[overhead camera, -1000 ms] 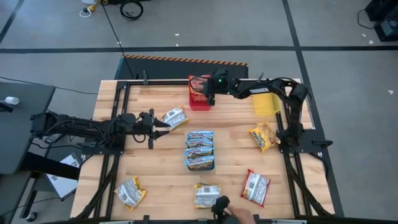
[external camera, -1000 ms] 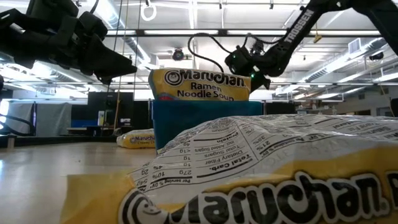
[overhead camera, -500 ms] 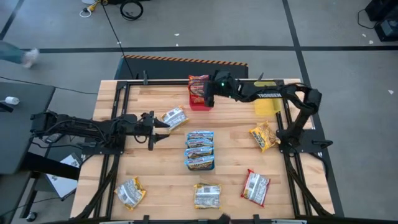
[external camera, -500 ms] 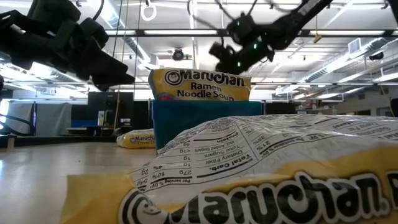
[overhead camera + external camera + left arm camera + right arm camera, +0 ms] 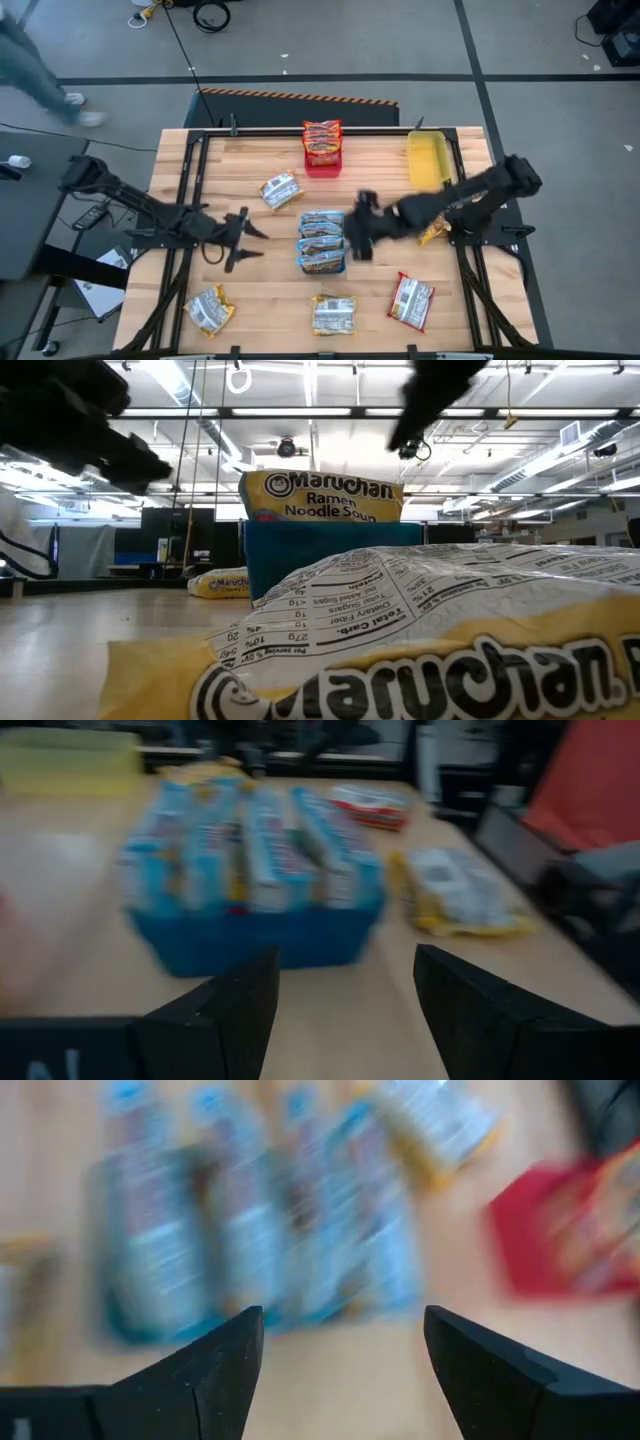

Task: Sort Maruchan noodles
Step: Put the red noodle pack into the red bin

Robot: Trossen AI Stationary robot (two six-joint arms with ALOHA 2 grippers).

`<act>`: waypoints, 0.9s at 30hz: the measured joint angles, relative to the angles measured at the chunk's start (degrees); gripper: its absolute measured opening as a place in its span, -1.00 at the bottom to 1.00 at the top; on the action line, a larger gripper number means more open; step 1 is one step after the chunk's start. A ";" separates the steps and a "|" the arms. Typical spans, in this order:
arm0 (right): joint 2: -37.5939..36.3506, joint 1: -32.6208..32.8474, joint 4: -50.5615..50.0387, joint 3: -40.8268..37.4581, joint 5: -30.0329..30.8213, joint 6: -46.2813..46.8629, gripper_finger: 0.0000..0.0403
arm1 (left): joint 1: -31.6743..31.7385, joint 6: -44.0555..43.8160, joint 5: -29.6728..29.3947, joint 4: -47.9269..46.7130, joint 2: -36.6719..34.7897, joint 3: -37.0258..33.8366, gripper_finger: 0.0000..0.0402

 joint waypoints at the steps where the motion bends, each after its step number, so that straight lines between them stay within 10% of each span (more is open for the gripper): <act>1: 0.01 2.91 -2.44 0.37 -0.08 5.43 0.39 | -1.70 -0.86 -0.03 0.00 0.00 0.00 0.16; 11: 9.64 23.70 -8.86 1.95 -12.33 45.45 0.34 | -17.21 -9.13 -4.99 4.31 0.00 -0.02 0.16; 19: 27.78 30.43 -30.76 20.94 -32.76 46.60 0.33 | -24.33 -8.64 -12.64 5.74 0.00 -0.02 0.16; 27: 35.71 41.41 -41.03 27.15 -28.11 40.73 0.31 | -25.37 -9.11 -13.23 5.79 0.00 -0.01 0.16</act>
